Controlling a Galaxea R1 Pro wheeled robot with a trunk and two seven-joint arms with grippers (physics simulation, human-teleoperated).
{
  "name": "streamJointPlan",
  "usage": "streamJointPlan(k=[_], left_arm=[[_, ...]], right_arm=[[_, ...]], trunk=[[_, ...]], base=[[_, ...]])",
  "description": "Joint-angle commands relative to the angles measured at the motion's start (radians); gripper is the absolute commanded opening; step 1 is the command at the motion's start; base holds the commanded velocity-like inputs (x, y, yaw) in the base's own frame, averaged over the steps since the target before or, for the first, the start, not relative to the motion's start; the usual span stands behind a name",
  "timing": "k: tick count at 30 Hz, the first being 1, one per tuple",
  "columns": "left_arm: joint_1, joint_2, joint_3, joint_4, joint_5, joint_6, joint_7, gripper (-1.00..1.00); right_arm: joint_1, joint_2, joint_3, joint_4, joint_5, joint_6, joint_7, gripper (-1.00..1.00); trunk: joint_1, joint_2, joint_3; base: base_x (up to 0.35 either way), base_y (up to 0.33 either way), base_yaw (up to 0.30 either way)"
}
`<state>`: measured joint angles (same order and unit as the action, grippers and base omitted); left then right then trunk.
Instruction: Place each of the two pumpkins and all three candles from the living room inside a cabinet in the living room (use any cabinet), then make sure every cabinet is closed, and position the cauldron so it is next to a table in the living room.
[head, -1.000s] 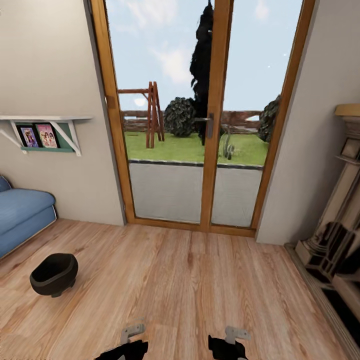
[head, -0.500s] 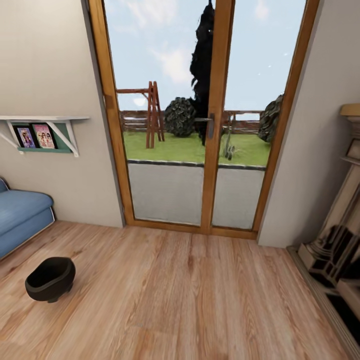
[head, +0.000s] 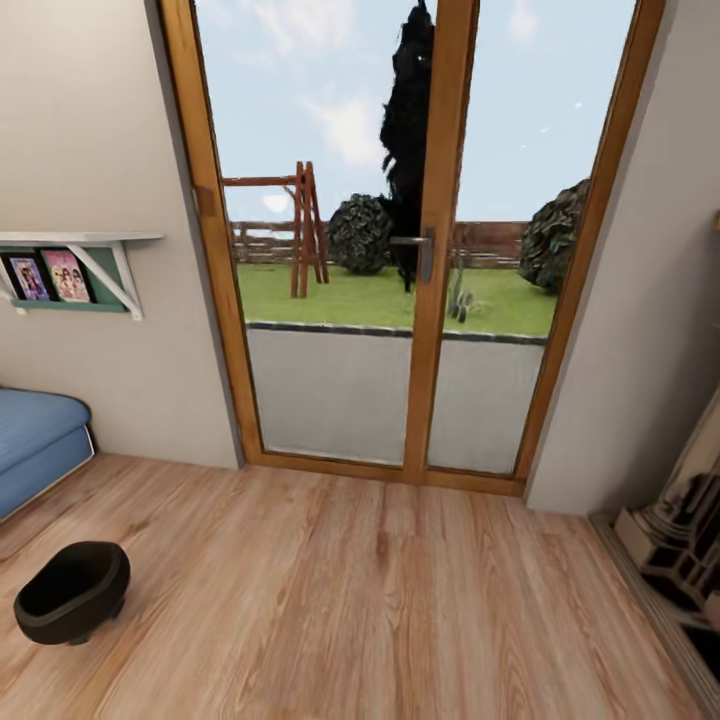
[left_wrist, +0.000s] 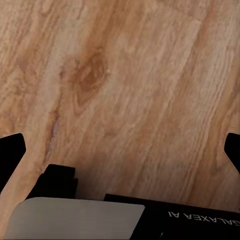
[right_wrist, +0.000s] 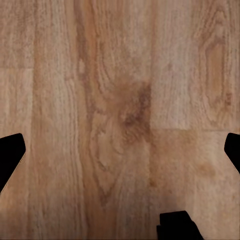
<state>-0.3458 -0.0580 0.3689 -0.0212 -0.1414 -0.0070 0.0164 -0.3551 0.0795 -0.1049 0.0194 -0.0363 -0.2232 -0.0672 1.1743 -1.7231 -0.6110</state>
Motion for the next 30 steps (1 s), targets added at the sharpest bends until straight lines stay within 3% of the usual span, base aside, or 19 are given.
streamJointPlan(k=[1, 16, 30], left_arm=[[0.001, 0.000, 0.008, 0.000, -0.010, -0.001, 0.001, 1.00], [0.005, 0.000, 0.008, 0.000, -0.010, -0.001, 0.001, 1.00], [0.006, 0.001, 0.008, 0.000, -0.010, -0.001, 0.002, 1.00]], right_arm=[[0.002, 0.001, -0.006, 0.002, -0.004, -0.006, 0.000, 1.00], [0.024, 0.005, -0.006, 0.002, -0.004, -0.006, 0.001, 1.00], [0.024, 0.008, -0.006, 0.002, -0.004, -0.005, 0.001, 1.00]], trunk=[[0.000, 0.000, -0.001], [0.000, 0.000, -0.017], [0.000, 0.000, -0.032]], base=[[0.332, -0.044, 0.000], [0.332, -0.087, 0.069], [0.332, -0.100, 0.217]])
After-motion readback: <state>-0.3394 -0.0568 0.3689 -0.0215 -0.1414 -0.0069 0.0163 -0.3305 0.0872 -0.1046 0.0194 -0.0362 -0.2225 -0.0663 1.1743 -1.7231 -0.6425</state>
